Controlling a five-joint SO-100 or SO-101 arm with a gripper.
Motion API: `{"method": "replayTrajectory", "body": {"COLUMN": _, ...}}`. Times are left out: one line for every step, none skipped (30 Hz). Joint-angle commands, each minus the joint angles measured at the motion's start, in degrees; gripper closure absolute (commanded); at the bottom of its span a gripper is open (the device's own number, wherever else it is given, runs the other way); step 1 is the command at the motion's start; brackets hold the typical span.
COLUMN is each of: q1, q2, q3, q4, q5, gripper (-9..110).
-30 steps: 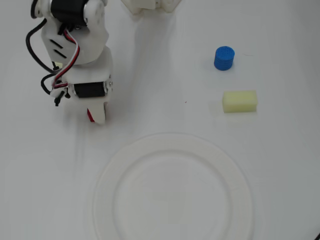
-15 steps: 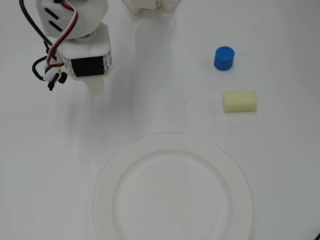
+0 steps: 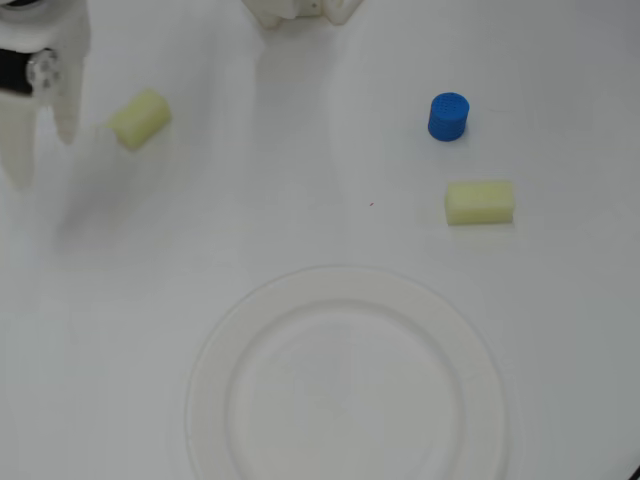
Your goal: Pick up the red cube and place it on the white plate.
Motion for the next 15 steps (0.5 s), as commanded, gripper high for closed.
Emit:
{"method": "replayTrajectory", "body": {"q1": 7.7, "q2": -5.8, "q3": -13.0, "q4": 1.3, "q5": -1.9, "gripper": 71}}
{"method": "replayTrajectory", "body": {"q1": 10.1, "q2": -9.1, "q3": -17.7, "q4": 2.7, "q5": -2.8, "gripper": 71}}
{"method": "replayTrajectory", "body": {"q1": 12.5, "q2": -12.7, "q3": -22.7, "q4": 4.2, "q5": -3.7, "gripper": 70}}
{"method": "replayTrajectory", "body": {"q1": 14.8, "q2": -16.6, "q3": -27.9, "q4": 6.2, "q5": -4.6, "gripper": 70}}
{"method": "replayTrajectory", "body": {"q1": 17.0, "q2": -20.8, "q3": -34.2, "q4": 8.3, "q5": -5.4, "gripper": 70}}
{"method": "replayTrajectory", "body": {"q1": 19.0, "q2": -25.8, "q3": -41.7, "q4": 11.2, "q5": -6.6, "gripper": 69}}
{"method": "replayTrajectory", "body": {"q1": 20.9, "q2": -31.5, "q3": -51.1, "q4": 14.6, "q5": -7.7, "gripper": 69}}
{"method": "replayTrajectory", "body": {"q1": 22.8, "q2": -38.3, "q3": -62.6, "q4": 18.7, "q5": -9.4, "gripper": 69}}
{"method": "replayTrajectory", "body": {"q1": 24.4, "q2": -45.4, "q3": -75.1, "q4": 22.6, "q5": -11.3, "gripper": 68}}
{"method": "replayTrajectory", "body": {"q1": 26.3, "q2": -51.4, "q3": -85.9, "q4": 25.2, "q5": -13.4, "gripper": 66}}
{"method": "replayTrajectory", "body": {"q1": 27.8, "q2": -51.0, "q3": -83.7, "q4": 24.9, "q5": -15.0, "gripper": 66}}
{"method": "replayTrajectory", "body": {"q1": 29.4, "q2": -51.5, "q3": -84.1, "q4": 24.9, "q5": -16.1, "gripper": 65}}
{"method": "replayTrajectory", "body": {"q1": 31.1, "q2": -51.9, "q3": -84.4, "q4": 25.0, "q5": -17.1, "gripper": 65}}
{"method": "replayTrajectory", "body": {"q1": 32.6, "q2": -52.2, "q3": -84.4, "q4": 25.0, "q5": -17.8, "gripper": 65}}
{"method": "replayTrajectory", "body": {"q1": 33.9, "q2": -52.6, "q3": -84.4, "q4": 25.1, "q5": -18.1, "gripper": 65}}
